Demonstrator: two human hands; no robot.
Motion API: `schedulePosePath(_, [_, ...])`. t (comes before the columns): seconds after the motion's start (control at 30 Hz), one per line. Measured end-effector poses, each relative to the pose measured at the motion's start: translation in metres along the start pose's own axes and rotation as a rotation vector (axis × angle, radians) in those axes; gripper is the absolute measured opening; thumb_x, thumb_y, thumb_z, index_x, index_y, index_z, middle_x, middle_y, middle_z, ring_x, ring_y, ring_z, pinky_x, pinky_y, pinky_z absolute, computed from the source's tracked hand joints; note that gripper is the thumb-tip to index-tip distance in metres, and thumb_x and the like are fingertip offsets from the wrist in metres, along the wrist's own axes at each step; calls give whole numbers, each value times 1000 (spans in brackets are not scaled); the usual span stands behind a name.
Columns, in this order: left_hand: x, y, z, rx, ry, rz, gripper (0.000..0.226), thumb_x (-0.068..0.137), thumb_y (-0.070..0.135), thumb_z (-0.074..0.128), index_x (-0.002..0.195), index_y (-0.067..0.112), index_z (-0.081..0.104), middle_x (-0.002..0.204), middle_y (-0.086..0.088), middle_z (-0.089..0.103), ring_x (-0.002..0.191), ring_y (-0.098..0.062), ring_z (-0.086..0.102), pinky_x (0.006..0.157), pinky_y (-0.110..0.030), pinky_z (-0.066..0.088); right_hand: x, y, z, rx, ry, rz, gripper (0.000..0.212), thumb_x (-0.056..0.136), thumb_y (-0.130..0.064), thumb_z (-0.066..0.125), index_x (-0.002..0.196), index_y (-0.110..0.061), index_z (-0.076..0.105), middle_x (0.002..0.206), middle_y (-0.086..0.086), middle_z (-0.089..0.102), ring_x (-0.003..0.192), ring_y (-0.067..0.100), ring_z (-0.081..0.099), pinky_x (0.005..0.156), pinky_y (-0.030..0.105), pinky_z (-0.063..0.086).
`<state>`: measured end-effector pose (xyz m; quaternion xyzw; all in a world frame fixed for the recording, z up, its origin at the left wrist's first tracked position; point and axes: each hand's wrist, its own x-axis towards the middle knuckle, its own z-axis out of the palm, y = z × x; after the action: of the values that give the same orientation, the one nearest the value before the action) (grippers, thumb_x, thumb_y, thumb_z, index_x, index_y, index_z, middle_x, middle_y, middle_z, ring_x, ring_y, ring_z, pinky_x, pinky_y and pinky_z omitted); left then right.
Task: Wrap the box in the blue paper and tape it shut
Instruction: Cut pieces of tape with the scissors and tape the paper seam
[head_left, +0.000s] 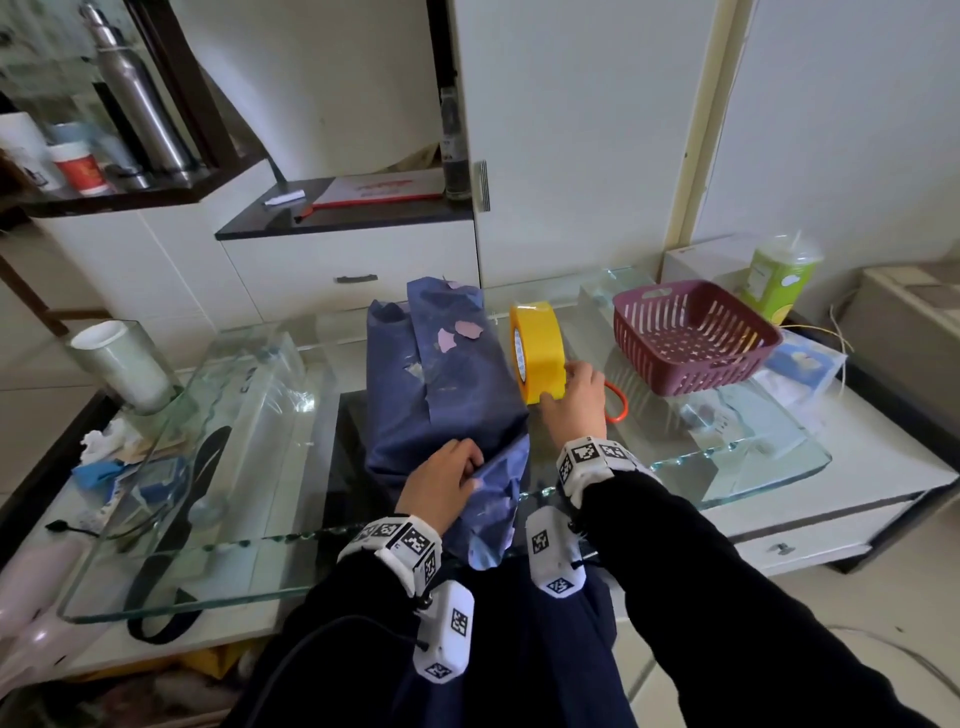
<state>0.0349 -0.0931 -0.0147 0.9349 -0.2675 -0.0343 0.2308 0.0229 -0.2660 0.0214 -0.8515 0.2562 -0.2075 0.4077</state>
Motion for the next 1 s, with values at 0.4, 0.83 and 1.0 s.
schedulePosePath(0.4, [-5, 23, -21, 36, 143, 233, 18, 91, 35, 54, 88, 16, 53, 78, 7, 48, 70, -16, 49, 65, -30, 40, 7, -3, -13, 50, -24, 70, 46, 87, -8, 53, 131, -1, 41, 133, 19, 41, 121, 35, 45, 101, 38, 36])
schedulePosePath(0.83, [64, 45, -65, -175, 234, 166, 26, 93, 22, 53, 116, 11, 54, 122, -4, 52, 112, -21, 52, 93, -38, 44, -4, -1, -9, 152, -170, 111, 28, 95, -15, 44, 113, -2, 61, 109, 18, 65, 99, 28, 59, 76, 26, 39])
schedulePosePath(1.0, [73, 36, -63, -102, 120, 40, 43, 94, 21, 53, 133, 8, 44, 141, -10, 41, 131, -25, 38, 108, -41, 34, -13, -5, 3, 313, -280, 145, 35, 95, -30, 51, 114, -3, 62, 113, 15, 64, 107, 28, 58, 85, 28, 40])
